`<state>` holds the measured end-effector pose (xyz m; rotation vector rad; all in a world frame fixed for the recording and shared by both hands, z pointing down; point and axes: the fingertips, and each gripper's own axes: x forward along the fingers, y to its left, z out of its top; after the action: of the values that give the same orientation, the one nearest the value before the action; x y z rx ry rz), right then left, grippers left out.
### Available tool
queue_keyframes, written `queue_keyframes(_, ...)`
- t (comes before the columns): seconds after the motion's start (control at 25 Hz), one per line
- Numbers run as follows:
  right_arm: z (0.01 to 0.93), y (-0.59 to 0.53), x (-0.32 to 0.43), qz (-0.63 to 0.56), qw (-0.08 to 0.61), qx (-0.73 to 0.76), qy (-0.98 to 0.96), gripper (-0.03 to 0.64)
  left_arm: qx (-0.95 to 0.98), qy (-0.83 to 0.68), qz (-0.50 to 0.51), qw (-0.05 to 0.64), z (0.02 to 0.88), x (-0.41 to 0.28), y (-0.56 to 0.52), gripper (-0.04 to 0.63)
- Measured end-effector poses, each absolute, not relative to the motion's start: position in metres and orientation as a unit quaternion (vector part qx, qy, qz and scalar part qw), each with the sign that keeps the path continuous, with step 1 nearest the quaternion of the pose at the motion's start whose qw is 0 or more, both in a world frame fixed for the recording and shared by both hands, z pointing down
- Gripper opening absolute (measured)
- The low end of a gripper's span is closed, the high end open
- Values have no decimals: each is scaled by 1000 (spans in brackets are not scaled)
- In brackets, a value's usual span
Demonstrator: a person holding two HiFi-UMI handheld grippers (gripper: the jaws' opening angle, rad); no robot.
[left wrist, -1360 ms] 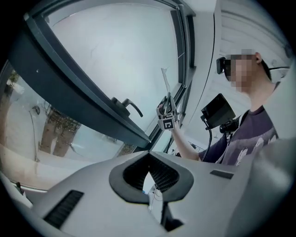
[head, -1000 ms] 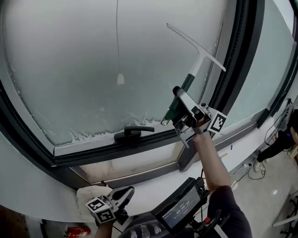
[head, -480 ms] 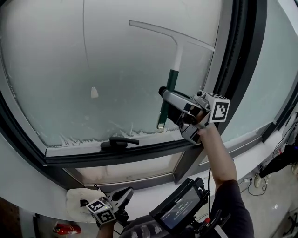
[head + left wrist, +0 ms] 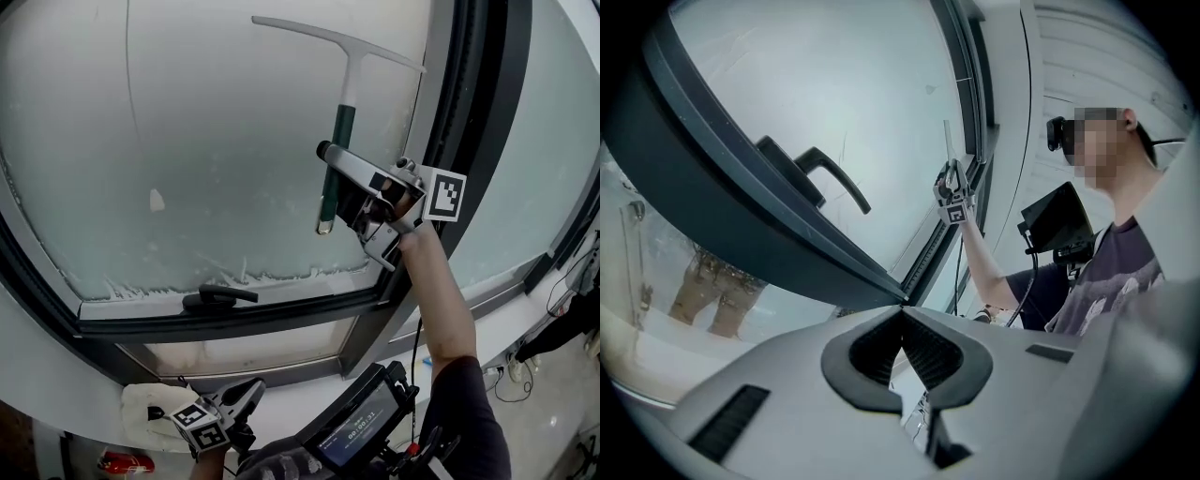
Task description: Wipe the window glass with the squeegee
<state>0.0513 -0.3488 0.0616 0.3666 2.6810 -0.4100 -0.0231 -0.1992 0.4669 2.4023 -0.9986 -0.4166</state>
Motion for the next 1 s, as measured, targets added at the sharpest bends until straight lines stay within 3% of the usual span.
queue_keyframes(0.6,44,-364,88,-171,324,68,928,97,890,-349,-135,261,471,-2,-207,5)
queue_keyframes(1.0,47,-366,90,-177,343,70,920,97,887,-352,-128,269,475,-11,-190,5)
